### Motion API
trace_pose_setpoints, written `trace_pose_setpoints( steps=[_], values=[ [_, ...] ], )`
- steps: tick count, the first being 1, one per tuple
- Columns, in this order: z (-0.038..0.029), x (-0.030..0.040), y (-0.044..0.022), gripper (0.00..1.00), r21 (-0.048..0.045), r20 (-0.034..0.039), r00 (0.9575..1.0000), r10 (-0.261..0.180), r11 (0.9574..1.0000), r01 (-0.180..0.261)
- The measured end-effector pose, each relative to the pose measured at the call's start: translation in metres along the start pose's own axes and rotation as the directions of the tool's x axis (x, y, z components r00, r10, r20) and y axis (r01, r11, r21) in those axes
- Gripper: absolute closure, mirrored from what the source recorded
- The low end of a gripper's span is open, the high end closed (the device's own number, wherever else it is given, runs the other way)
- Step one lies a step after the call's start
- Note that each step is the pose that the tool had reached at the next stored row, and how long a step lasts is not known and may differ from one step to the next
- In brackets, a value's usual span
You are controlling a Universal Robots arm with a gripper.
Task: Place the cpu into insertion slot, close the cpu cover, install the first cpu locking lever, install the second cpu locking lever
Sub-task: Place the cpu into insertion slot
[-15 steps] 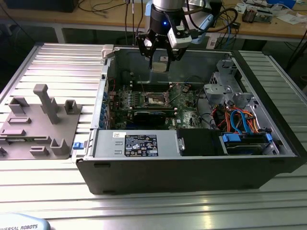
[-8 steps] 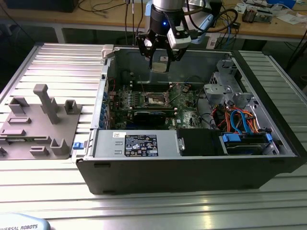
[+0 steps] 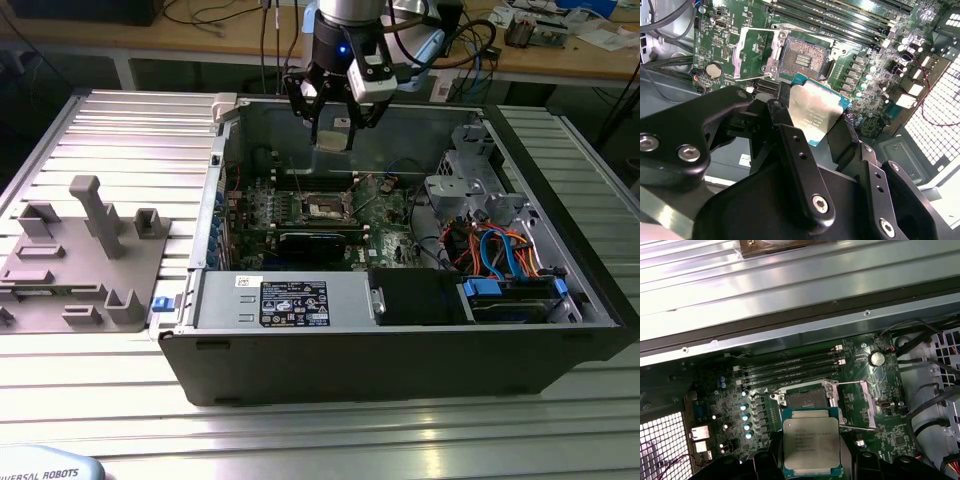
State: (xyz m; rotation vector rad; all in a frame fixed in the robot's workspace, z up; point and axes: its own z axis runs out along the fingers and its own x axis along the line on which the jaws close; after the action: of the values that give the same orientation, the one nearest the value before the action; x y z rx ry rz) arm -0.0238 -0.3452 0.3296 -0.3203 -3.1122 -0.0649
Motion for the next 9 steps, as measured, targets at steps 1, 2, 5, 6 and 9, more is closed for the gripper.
trace_pose_setpoints(
  steps=[1,2,5,6,9],
  values=[
    [0.0001,0.0,0.0,0.46,0.0003,0.0001,1.0,0.002,1.0,-0.002],
    [0.0001,0.0,0.0,0.46,0.0003,0.0001,1.0,0.003,1.0,-0.003],
    [0.0004,0.0,0.0,0.46,0.0003,0.0003,1.0,0.007,1.0,-0.007],
    [0.0006,0.0,0.0,0.46,0.0003,0.0004,1.0,0.009,1.0,-0.009],
    [0.0009,0.0,0.0,0.46,0.0001,0.0007,0.9999,0.015,0.9999,-0.015]
  ],
)
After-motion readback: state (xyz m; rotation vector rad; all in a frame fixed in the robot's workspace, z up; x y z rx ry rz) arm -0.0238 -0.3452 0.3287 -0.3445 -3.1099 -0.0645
